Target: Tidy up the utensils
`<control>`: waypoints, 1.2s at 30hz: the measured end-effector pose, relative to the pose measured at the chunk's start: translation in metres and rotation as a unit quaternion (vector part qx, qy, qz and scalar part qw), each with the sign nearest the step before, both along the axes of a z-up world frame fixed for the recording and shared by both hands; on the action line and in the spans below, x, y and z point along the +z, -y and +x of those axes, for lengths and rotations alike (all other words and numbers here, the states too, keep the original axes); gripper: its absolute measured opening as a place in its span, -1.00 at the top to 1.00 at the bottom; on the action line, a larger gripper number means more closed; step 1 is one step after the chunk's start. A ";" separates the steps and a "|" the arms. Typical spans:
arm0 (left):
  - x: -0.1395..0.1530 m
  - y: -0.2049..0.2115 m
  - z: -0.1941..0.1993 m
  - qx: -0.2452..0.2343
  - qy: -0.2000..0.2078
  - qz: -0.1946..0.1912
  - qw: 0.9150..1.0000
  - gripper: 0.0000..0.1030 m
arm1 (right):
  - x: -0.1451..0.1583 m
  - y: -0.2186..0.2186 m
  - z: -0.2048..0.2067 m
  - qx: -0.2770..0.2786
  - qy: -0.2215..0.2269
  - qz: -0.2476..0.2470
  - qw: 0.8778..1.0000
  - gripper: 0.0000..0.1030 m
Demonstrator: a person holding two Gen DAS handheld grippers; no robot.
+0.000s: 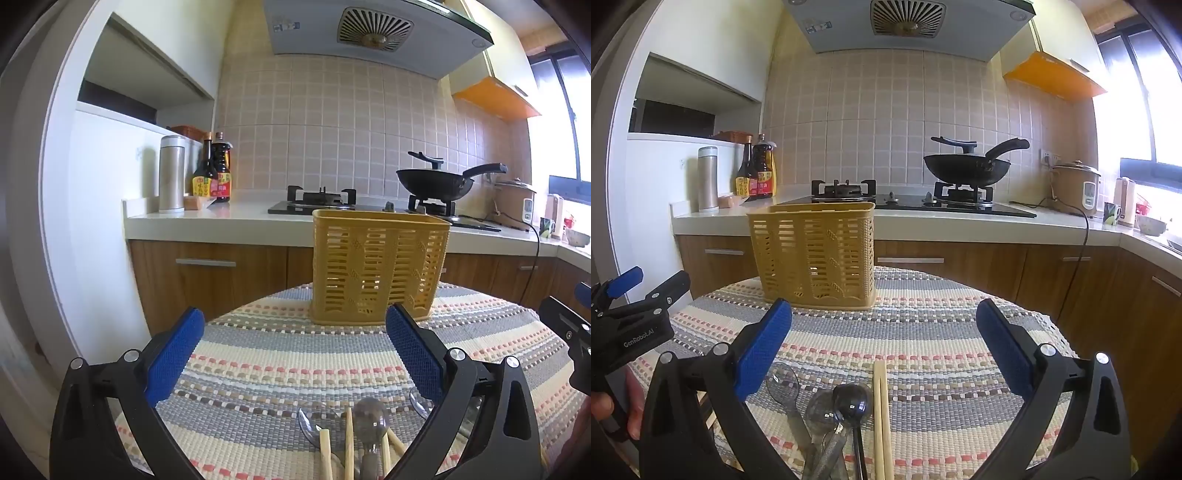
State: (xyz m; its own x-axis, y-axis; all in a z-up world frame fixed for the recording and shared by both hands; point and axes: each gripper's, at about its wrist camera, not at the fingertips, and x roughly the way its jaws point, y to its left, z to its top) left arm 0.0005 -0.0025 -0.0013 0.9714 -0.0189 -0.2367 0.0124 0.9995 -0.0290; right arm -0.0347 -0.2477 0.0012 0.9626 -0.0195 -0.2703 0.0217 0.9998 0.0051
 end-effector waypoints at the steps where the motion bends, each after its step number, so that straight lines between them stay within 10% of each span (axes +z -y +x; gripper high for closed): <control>1: 0.000 0.000 0.000 0.000 0.000 0.000 1.000 -0.85 | 0.001 0.001 -0.001 0.000 0.000 0.000 1.000 -0.86; 36: -0.001 0.000 0.001 0.000 -0.001 0.000 1.000 -0.85 | -0.001 -0.001 0.001 0.005 -0.004 0.001 1.000 -0.85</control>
